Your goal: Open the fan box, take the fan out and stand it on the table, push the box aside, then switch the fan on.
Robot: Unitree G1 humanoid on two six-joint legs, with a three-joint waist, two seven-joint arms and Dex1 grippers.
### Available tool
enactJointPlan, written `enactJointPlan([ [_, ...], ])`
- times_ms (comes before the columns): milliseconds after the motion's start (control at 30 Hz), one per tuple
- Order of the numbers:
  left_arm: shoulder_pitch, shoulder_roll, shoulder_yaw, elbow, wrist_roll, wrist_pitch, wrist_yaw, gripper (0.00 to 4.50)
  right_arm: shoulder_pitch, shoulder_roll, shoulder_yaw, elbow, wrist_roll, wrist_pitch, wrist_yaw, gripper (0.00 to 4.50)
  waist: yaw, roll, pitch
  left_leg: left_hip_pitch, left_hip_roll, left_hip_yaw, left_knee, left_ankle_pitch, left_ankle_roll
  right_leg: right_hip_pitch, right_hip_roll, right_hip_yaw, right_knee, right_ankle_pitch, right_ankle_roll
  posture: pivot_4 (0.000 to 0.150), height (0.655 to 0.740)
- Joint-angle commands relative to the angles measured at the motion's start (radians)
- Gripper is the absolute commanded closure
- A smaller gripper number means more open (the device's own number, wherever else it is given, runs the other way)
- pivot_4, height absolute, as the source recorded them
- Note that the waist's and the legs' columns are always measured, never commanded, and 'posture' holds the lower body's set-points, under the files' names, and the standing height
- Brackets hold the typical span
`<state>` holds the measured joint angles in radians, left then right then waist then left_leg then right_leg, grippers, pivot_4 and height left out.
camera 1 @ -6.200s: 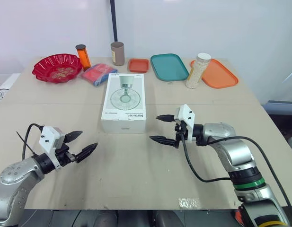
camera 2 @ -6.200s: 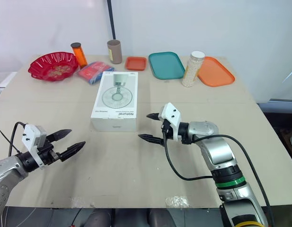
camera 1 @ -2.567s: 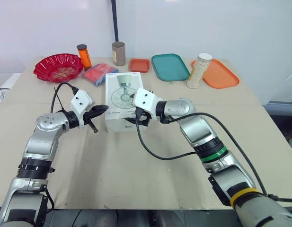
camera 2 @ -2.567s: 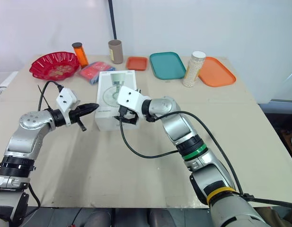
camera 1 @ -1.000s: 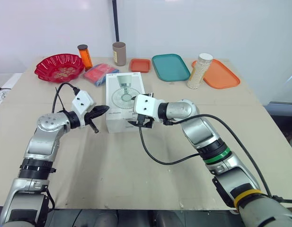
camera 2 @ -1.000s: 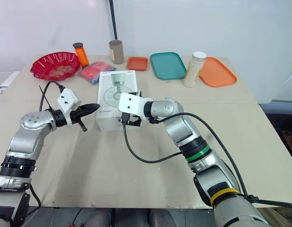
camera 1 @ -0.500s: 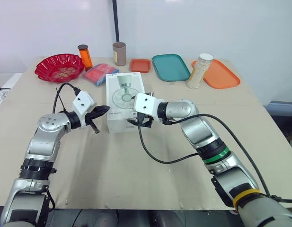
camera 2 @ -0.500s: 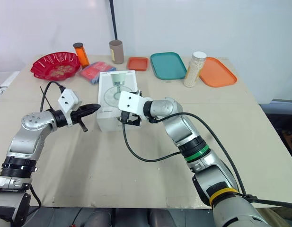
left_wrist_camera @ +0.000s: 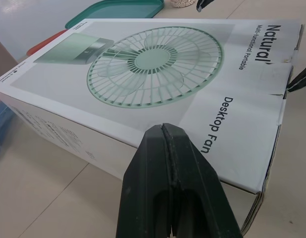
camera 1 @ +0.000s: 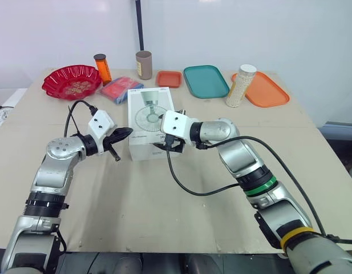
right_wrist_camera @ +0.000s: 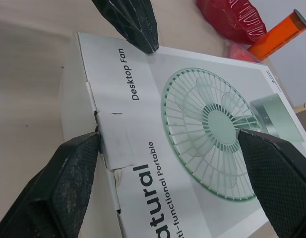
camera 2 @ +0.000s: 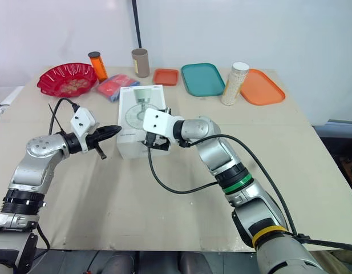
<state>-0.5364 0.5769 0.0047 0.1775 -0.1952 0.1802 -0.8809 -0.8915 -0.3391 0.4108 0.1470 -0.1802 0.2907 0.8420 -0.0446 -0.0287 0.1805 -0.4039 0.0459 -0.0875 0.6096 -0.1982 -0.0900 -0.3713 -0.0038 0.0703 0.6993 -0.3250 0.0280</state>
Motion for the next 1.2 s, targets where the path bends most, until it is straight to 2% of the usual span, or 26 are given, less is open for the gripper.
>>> enactJointPlan([
  [33,0.041,-0.012,-0.064,0.016,0.020,0.018,-0.036,4.44,-0.050,0.007,-0.055,-0.005,0.002,0.013,-0.041,0.00,0.000,0.000,0.000,0.000,0.000,0.000,0.000,0.000,0.000,0.000,0.000,0.000,0.000,0.000,0.000,0.150,0.7400],
  [700,0.040,-0.020,-0.085,0.049,0.056,-0.034,-0.054,4.44,-0.112,0.041,-0.128,0.043,0.067,0.068,-0.069,0.00,0.000,0.002,-0.001,0.000,0.000,0.000,0.000,0.000,0.000,0.000,0.000,0.000,0.000,0.000,0.000,0.150,0.7400],
  [800,0.039,-0.017,-0.080,0.044,0.054,-0.033,-0.055,4.44,-0.112,0.029,-0.123,0.104,0.044,0.046,-0.089,0.00,0.000,0.002,-0.001,0.000,0.000,0.000,0.000,0.000,0.000,0.000,0.000,0.000,0.000,0.000,0.000,0.150,0.7400],
  [1067,0.039,-0.020,-0.059,0.009,0.032,-0.008,-0.045,4.44,-0.171,0.003,-0.185,0.485,-0.013,-0.031,-0.314,0.00,-0.001,0.003,-0.002,0.000,0.000,0.001,-0.001,0.000,0.000,0.000,0.000,0.000,0.000,0.000,0.000,0.150,0.7400],
  [1200,0.038,-0.022,-0.055,0.007,0.032,-0.009,-0.039,4.44,-0.187,0.019,-0.242,0.544,0.028,-0.008,-0.350,0.00,-0.001,0.003,-0.001,0.000,0.000,0.001,-0.001,0.000,0.000,0.000,-0.001,0.001,0.000,0.000,0.000,0.150,0.7400],
])
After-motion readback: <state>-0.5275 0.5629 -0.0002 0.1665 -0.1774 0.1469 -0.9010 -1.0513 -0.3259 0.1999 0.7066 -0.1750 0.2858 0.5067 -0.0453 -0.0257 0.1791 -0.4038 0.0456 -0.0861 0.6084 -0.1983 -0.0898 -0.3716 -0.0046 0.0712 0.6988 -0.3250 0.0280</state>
